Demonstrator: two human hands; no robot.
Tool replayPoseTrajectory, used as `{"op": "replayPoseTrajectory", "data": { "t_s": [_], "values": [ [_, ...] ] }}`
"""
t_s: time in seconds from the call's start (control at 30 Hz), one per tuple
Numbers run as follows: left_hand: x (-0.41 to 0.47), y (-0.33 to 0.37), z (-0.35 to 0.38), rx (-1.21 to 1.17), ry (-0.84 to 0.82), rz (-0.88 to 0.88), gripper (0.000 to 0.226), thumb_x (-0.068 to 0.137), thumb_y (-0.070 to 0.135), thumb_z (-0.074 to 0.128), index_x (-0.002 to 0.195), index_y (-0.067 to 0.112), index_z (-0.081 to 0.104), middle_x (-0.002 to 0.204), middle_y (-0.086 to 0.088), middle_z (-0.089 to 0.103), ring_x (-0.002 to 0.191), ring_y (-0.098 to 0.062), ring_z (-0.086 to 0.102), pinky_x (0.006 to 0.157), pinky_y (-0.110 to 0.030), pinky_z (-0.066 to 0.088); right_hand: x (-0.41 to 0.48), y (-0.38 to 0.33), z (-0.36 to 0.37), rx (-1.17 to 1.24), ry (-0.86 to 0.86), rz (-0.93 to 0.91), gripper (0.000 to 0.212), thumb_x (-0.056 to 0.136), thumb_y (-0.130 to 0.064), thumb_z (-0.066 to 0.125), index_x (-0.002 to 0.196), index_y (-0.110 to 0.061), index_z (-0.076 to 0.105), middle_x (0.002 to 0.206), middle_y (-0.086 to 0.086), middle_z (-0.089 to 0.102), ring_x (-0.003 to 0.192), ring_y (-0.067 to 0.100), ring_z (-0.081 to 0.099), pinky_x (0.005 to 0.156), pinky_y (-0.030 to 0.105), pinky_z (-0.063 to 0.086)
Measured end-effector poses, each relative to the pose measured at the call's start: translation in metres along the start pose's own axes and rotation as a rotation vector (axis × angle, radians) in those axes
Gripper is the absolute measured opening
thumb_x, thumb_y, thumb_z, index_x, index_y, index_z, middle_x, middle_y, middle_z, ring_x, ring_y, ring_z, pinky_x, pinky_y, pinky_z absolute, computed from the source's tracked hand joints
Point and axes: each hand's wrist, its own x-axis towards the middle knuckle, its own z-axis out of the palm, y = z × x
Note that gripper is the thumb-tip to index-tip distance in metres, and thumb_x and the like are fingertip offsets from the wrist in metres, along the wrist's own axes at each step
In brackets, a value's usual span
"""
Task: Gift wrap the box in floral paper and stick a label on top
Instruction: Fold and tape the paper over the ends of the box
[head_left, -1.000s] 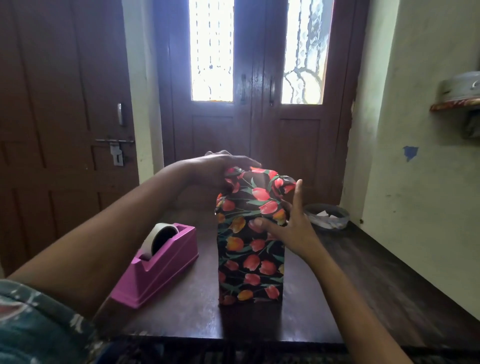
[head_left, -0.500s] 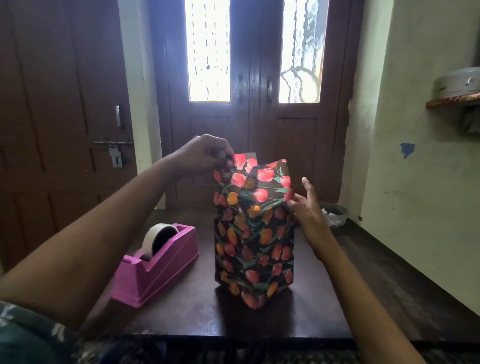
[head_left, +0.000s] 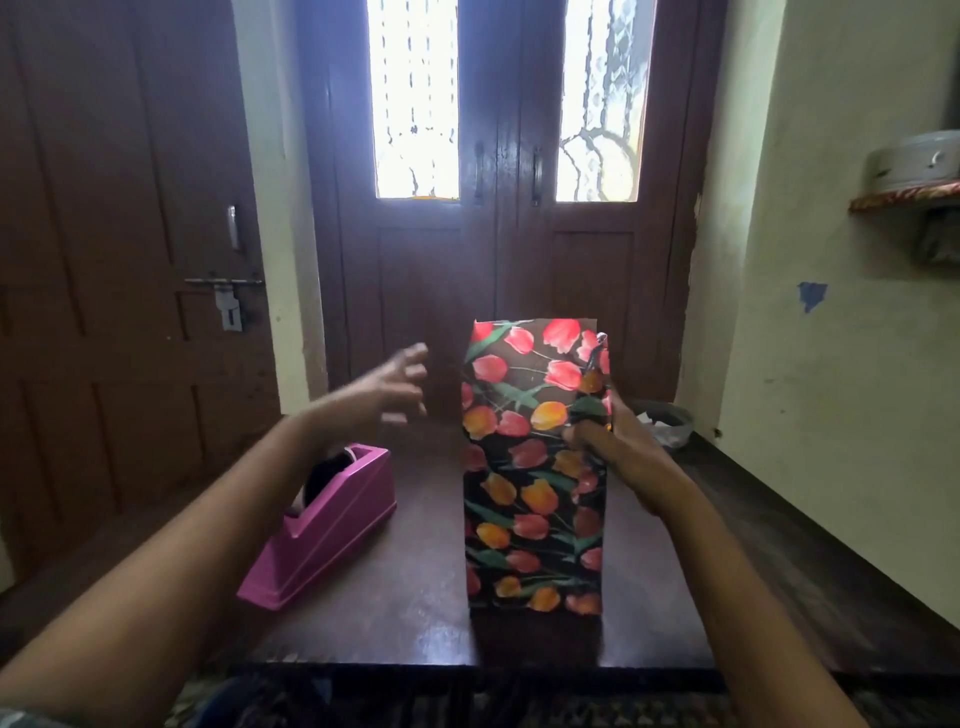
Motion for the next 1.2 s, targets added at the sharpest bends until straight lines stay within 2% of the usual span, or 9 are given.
{"op": "replayPoseTrajectory", "data": {
  "t_s": [0.13,0.23,0.37,0.47,0.6,0.67,0.77,1.0,1.2],
  "values": [
    [-0.007,-0.008,0.033,-0.023,-0.277,0.116,0.075,0.086,0.012,0.058,0.144,0.038,0.019,0.142,0.012,0.041,0.128,-0.005,0.045,0.101,-0.029,0.044,0.001,0.002,-0.001,0.049,0.009,0.037,0.042,0.068,-0.026,0.053,0.107,-0.01,0.051,0.1,0.025,0.055,0.09,0.027,0.051,0.076,0.03,0.049],
    [-0.007,0.004,0.039,-0.091,-0.232,0.149,0.063,0.09,0.002,0.051,0.137,0.038,0.029,0.127,0.008,0.052,0.111,-0.005,0.058,0.094,-0.027,0.05,0.0,0.005,0.002,0.176,0.048,0.082,0.046,0.054,-0.043,0.057,0.095,-0.021,0.05,0.092,0.012,0.052,0.088,0.026,0.049,0.074,0.028,0.047],
    [-0.005,0.006,0.032,-0.04,-0.202,0.132,0.057,0.08,0.026,0.052,0.132,0.044,0.039,0.126,0.01,0.058,0.115,-0.012,0.057,0.105,-0.042,0.04,0.0,0.007,0.004,0.125,0.024,0.075,0.07,0.054,-0.048,0.058,0.119,-0.023,0.047,0.109,0.018,0.058,0.105,0.034,0.056,0.091,0.039,0.047],
    [-0.003,0.006,0.034,0.041,-0.209,0.082,0.051,0.078,0.039,0.055,0.126,0.05,0.043,0.127,0.014,0.058,0.119,-0.011,0.054,0.108,-0.047,0.035,0.004,-0.005,0.002,0.114,0.059,0.055,0.107,0.058,-0.062,0.061,0.147,-0.029,0.012,0.144,0.017,0.036,0.125,0.025,0.047,0.096,0.036,0.05],
    [0.002,0.003,0.048,0.078,-0.205,0.058,0.04,0.081,0.043,0.056,0.119,0.049,0.043,0.12,0.022,0.055,0.109,0.008,0.054,0.096,-0.021,0.041,0.016,-0.042,0.006,-0.18,0.42,-0.279,0.103,0.058,-0.087,0.041,0.143,-0.03,0.027,0.153,-0.002,0.025,0.13,0.004,0.025,0.106,0.034,0.027],
    [0.004,-0.002,0.054,0.056,-0.187,0.055,0.032,0.096,0.023,0.043,0.122,0.041,0.039,0.123,0.019,0.051,0.099,0.02,0.052,0.078,-0.001,0.039,0.021,-0.064,0.012,-0.536,0.431,-0.407,0.082,0.068,-0.084,0.03,0.117,-0.025,0.06,0.125,-0.002,0.058,0.122,0.012,0.044,0.106,0.041,0.032],
    [0.003,-0.008,0.059,0.083,-0.176,0.076,0.055,0.09,0.04,0.045,0.141,0.036,0.024,0.151,0.011,0.025,0.134,0.002,0.028,0.095,-0.007,0.026,0.025,-0.085,0.02,-0.924,0.32,-0.382,0.046,0.076,-0.067,0.049,0.081,-0.025,0.068,0.079,-0.01,0.062,0.097,0.011,0.051,0.094,0.036,0.039],
    [-0.001,-0.015,0.065,0.063,-0.152,0.145,0.089,0.069,0.058,0.042,0.148,0.033,0.01,0.156,0.014,0.008,0.143,-0.006,0.01,0.118,-0.035,0.012,0.012,-0.079,0.022,-0.46,0.236,-0.661,0.035,0.084,-0.039,0.048,0.062,-0.012,0.051,0.056,-0.007,0.049,0.053,0.007,0.046,0.051,0.019,0.037],
    [0.003,-0.012,0.048,-0.018,-0.24,0.096,0.096,0.063,0.075,0.056,0.146,0.046,0.015,0.152,0.02,0.024,0.139,-0.004,0.026,0.115,-0.044,0.022,0.032,-0.103,-0.005,-0.416,0.545,-0.494,0.019,0.09,-0.024,0.055,0.079,-0.013,0.066,0.073,-0.003,0.066,0.069,0.004,0.06,0.063,0.02,0.047]
  ]
}}
